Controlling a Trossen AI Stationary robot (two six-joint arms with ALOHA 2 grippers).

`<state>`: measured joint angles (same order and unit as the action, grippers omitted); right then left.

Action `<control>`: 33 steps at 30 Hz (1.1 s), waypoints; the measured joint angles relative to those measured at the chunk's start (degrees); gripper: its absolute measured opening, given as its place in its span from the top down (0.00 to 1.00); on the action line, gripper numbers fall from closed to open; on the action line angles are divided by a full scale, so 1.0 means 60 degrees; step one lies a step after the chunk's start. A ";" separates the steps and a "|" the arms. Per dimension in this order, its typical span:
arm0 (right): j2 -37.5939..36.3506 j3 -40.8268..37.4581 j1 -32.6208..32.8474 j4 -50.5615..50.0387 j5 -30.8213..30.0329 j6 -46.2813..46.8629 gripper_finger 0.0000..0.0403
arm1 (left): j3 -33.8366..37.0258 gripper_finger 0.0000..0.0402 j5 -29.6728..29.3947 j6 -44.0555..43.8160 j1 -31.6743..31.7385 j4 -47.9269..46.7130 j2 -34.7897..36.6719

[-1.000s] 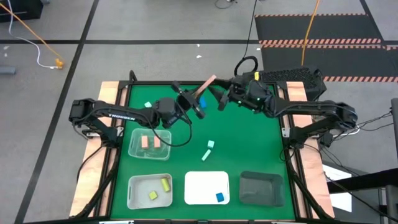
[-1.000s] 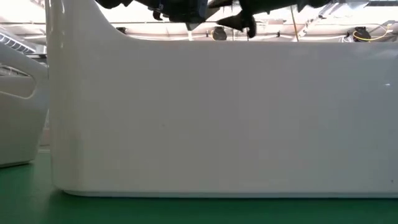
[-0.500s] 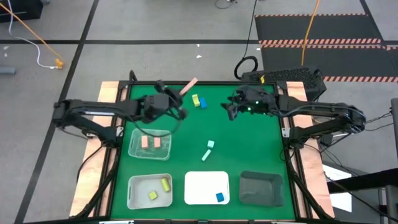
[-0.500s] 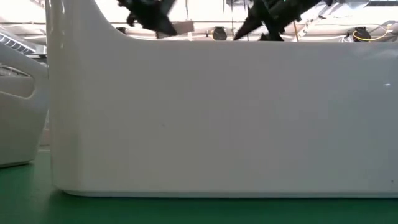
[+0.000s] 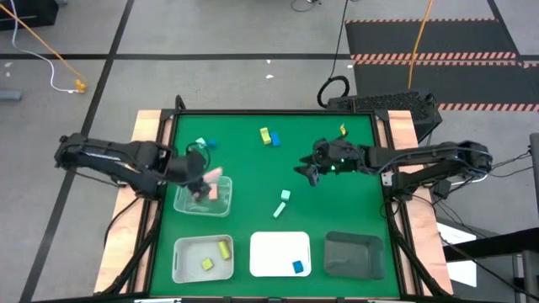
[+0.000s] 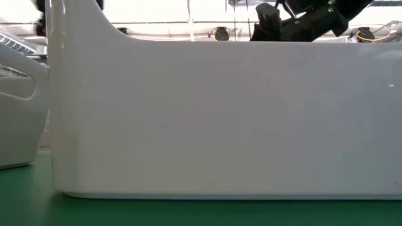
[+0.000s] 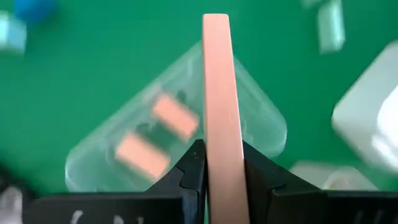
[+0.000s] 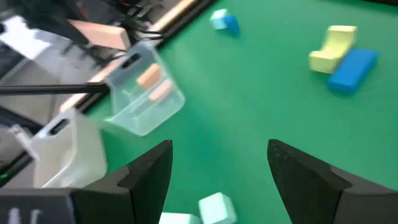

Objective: Sort & place blocks by color
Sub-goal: Put the light brown block into the transparent bin, then put the middle right light blue into the black bin

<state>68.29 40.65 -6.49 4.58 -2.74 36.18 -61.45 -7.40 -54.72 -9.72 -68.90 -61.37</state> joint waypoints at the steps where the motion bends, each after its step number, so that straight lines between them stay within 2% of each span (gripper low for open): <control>1: 0.0012 -0.0163 0.0118 0.0280 -0.0002 -0.0068 0.38 | 0.0000 0.86 0.0044 -0.0319 -0.0303 -0.0157 -0.0031; 5: 0.0332 -0.0503 0.0532 0.0621 -0.0011 -0.1012 0.38 | 0.0000 0.86 0.0069 -0.1235 -0.1291 -0.0730 -0.0149; 9: 0.0996 -0.0516 0.0849 0.0801 -0.0011 -0.2233 0.38 | 0.0111 0.86 -0.0070 -0.1846 -0.1773 -0.0843 -0.0301; 16: 0.2152 -0.0516 0.0916 0.1302 -0.0061 -0.2701 0.38 | 0.1300 0.86 -0.0095 -0.3075 -0.1868 -0.0166 -0.0381; 22: 0.2902 -0.0508 0.0959 0.1429 -0.0059 -0.3040 0.38 | 0.2278 0.83 -0.0091 -0.3294 -0.1868 0.0736 -0.0389; 27: 0.3331 -0.0508 0.1149 0.1979 -0.0027 -0.3045 0.38 | 0.2597 0.73 -0.0087 -0.3333 -0.1868 0.0955 -0.0389; 33: 0.3341 -0.0501 0.1383 0.2297 -0.0029 -0.3232 0.38 | 0.2527 0.70 -0.0080 -0.3438 -0.1868 0.0946 -0.0378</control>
<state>88.33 37.65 1.81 18.36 -2.92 16.80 -46.29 -7.88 -75.35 -20.93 -63.22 -63.64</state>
